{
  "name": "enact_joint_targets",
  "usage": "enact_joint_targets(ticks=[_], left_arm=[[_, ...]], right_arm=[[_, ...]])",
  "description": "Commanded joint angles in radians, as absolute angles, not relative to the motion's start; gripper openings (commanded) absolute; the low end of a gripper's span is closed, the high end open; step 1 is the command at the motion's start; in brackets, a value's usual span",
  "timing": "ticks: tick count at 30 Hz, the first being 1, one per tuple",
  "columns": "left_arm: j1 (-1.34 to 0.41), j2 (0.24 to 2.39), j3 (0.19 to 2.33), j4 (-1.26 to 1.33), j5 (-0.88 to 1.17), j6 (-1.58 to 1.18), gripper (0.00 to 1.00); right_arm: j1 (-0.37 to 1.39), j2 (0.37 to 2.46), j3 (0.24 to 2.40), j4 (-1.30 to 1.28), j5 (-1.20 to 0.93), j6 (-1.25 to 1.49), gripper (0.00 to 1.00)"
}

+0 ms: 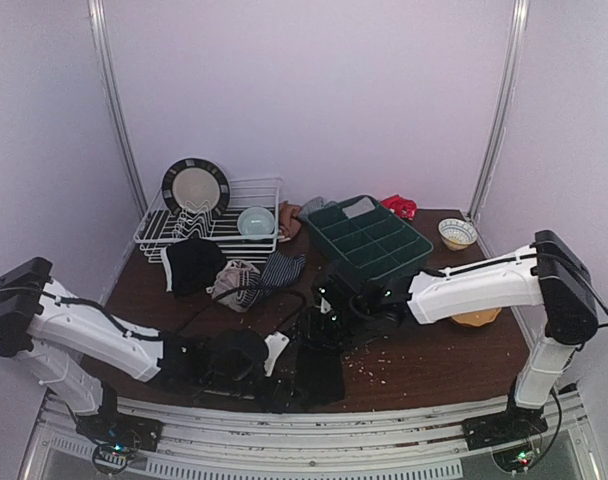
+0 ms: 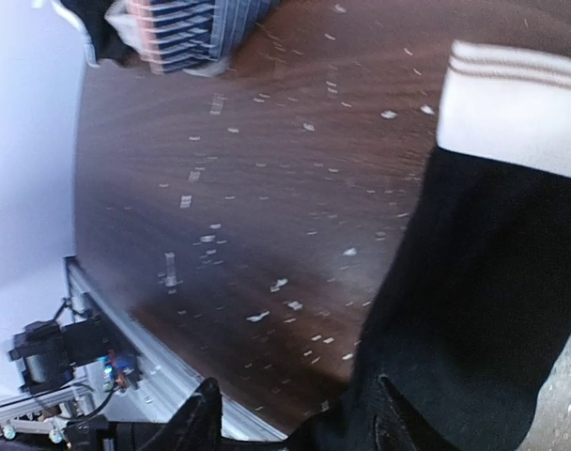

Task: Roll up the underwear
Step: Fold the underwear at the center of the board, then rotate the underwear at the center of the board.

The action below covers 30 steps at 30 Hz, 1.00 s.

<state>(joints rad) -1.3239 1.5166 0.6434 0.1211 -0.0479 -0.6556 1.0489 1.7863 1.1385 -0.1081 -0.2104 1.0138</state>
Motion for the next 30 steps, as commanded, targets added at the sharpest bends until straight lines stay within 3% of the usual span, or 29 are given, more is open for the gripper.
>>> enact_joint_targets(ticks=[1,7,11,13,17,21,30], left_arm=[[-1.319,1.406,0.619,0.019,-0.039,-0.66,0.67],[-1.316,1.143,0.617,-0.182,-0.176,-0.63,0.83],[-1.269,1.11,0.664,-0.242,-0.231,-0.585,0.84],[-1.199,1.149,0.686,-0.197,-0.17,-0.553,0.78],[-1.038,1.327,0.808,-0.127,-0.013,-0.488,0.42],[-1.006,1.577,1.077,-0.174,0.016,-0.353,0.2],[-0.973,1.98,1.466,-0.219,0.198,-0.272,0.05]], right_arm=[[1.054,1.663,1.119,-0.133,-0.204,0.939,0.54],[1.041,1.558,1.076,-0.268,-0.075,0.839,0.58],[1.042,1.531,1.034,-0.288,-0.023,0.807,0.57],[1.052,1.507,0.994,-0.247,-0.032,0.793,0.53],[1.115,1.438,0.866,-0.14,0.007,0.776,0.43],[1.233,1.44,0.784,-0.084,0.089,0.758,0.34],[1.387,1.531,0.773,-0.069,0.187,0.789,0.32]])
